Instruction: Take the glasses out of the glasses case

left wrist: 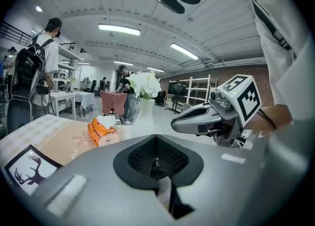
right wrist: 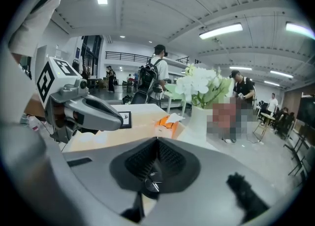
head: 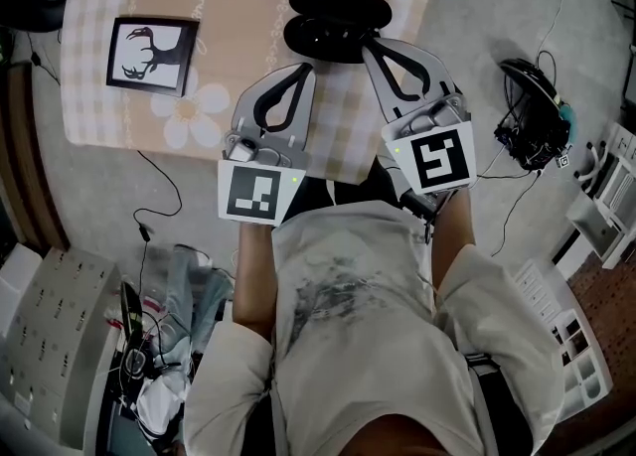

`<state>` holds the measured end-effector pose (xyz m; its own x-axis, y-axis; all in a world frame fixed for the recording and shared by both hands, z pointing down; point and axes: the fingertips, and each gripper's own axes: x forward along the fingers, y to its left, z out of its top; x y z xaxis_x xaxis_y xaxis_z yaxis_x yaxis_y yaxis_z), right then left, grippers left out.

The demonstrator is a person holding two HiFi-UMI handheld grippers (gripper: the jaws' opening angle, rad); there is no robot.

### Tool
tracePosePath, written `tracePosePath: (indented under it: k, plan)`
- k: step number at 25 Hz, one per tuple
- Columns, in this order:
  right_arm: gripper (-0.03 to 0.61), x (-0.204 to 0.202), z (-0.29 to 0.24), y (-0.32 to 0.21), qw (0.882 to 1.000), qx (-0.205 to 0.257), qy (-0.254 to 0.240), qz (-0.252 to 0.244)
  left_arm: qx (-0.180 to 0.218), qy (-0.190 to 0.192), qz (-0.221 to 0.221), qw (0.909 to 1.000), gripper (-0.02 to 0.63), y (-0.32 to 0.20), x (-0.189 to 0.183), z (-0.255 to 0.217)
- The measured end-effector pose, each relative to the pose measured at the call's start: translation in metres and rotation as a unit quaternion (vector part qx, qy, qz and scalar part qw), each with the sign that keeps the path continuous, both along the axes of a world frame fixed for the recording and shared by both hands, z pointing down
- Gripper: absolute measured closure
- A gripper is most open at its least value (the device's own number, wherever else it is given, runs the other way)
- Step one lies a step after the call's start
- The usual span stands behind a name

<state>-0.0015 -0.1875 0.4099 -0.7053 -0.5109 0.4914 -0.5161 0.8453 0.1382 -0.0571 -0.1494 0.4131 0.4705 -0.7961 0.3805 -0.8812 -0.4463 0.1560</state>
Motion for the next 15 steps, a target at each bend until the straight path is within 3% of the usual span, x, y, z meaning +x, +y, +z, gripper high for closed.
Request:
tracePosePath:
  k: [15]
  plan:
    - [0.560, -0.002, 0.040, -0.004, 1.000, -0.022, 0.013, -0.016, -0.027, 0.002, -0.015, 0.9995, 0.606, 0.000, 0.004, 0.033]
